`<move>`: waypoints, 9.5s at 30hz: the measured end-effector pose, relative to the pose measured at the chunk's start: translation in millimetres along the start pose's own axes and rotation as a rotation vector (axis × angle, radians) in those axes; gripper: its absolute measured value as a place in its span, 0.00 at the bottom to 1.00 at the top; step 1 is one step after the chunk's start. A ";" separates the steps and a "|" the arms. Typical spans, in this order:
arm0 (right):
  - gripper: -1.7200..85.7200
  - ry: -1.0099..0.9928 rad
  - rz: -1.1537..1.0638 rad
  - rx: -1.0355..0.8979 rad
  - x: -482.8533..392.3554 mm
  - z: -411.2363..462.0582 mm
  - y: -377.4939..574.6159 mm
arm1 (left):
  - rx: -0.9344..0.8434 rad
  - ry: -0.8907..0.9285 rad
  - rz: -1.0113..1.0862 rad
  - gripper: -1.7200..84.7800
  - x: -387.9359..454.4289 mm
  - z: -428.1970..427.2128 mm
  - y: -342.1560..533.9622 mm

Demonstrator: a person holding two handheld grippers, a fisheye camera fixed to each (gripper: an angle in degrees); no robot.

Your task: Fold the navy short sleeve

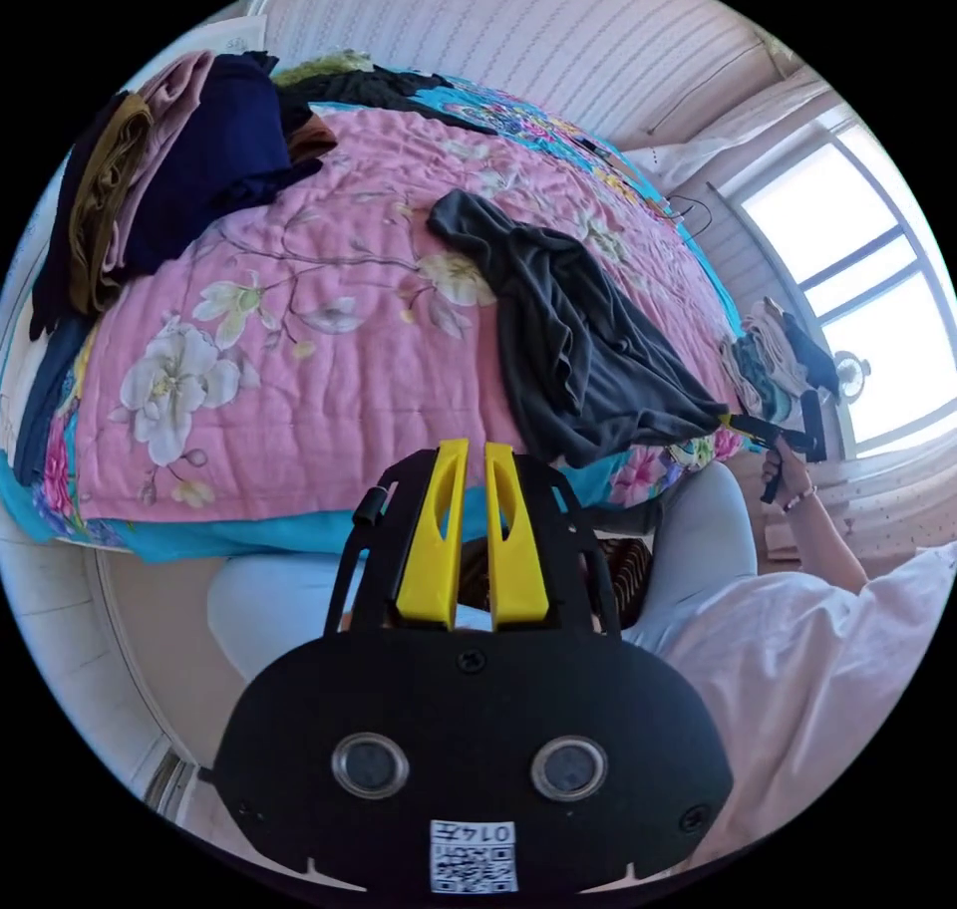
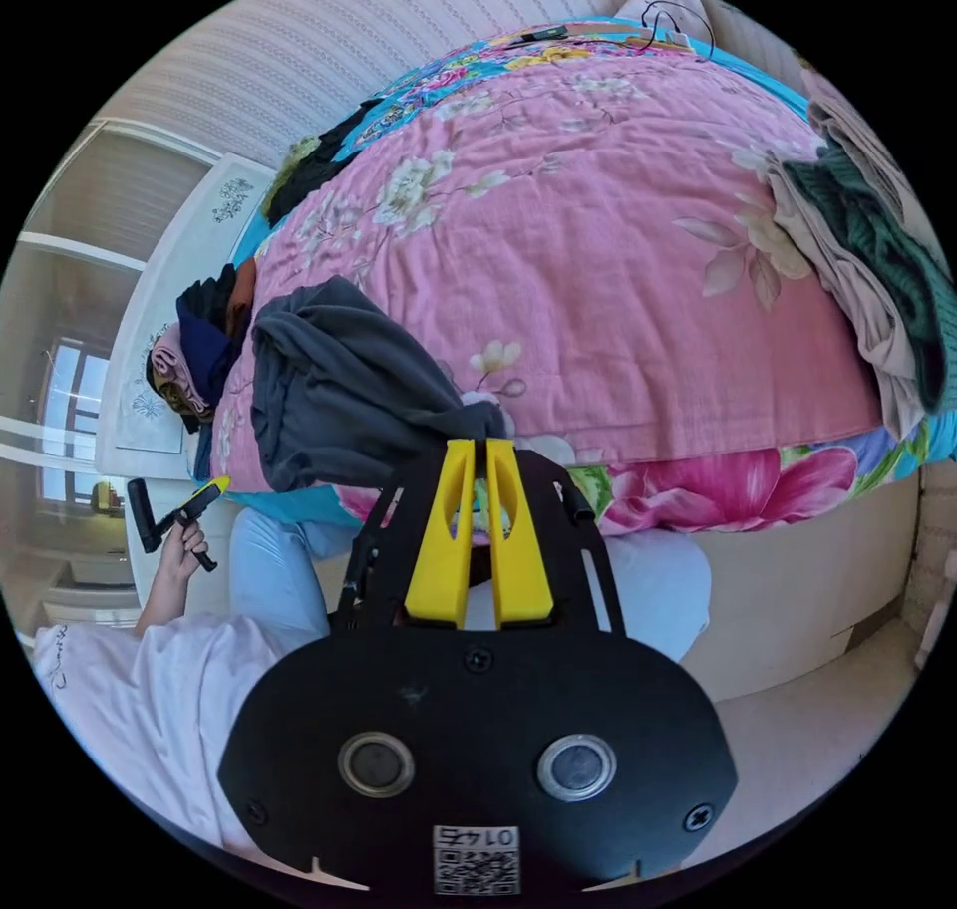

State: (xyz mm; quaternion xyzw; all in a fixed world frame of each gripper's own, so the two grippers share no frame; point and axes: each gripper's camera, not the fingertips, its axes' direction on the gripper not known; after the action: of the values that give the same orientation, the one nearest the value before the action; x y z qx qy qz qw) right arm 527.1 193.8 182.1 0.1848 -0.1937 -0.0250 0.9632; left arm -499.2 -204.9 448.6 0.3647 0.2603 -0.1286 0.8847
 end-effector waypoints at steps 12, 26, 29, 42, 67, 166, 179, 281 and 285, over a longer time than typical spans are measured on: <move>0.09 -0.024 0.056 0.132 2.3 -39.8 42.5 | -0.164 0.037 0.026 0.10 57.8 44.2 -9.6; 0.04 -0.405 0.054 0.030 -7.8 -64.6 95.4 | 0.004 0.275 0.052 0.03 86.5 -66.3 64.3; 0.04 -0.691 -0.156 0.288 -16.4 -134.9 121.9 | 0.188 0.288 0.082 0.02 88.5 -151.2 94.4; 0.03 -0.951 -1.047 0.784 -142.9 -396.2 217.3 | 0.950 0.537 0.585 0.01 170.0 -527.5 206.7; 0.03 -0.641 -1.285 0.945 -175.9 -452.4 380.4 | 1.053 0.197 0.823 0.01 237.7 -637.1 373.8; 0.13 0.120 -0.827 -0.270 -579.8 403.5 -352.6 | 0.079 -0.089 0.116 0.09 -141.3 25.9 -217.6; 0.04 0.040 -0.745 -0.321 -610.3 441.0 -395.3 | 0.176 0.064 -0.032 0.03 -202.8 22.0 -221.6; 0.02 -0.330 -0.657 0.154 -116.5 139.4 -255.1 | 0.078 0.010 0.320 0.03 148.6 289.3 -444.1; 0.02 -0.264 -0.717 0.172 -139.6 139.7 -250.6 | 0.176 -0.043 0.245 0.05 93.0 214.6 -380.9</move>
State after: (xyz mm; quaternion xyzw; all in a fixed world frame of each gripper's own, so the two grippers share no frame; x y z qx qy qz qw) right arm 350.6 -70.9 159.3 0.3159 -0.2406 -0.3674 0.8410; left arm -502.2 -628.2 305.2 0.4669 0.1824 -0.0498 0.8638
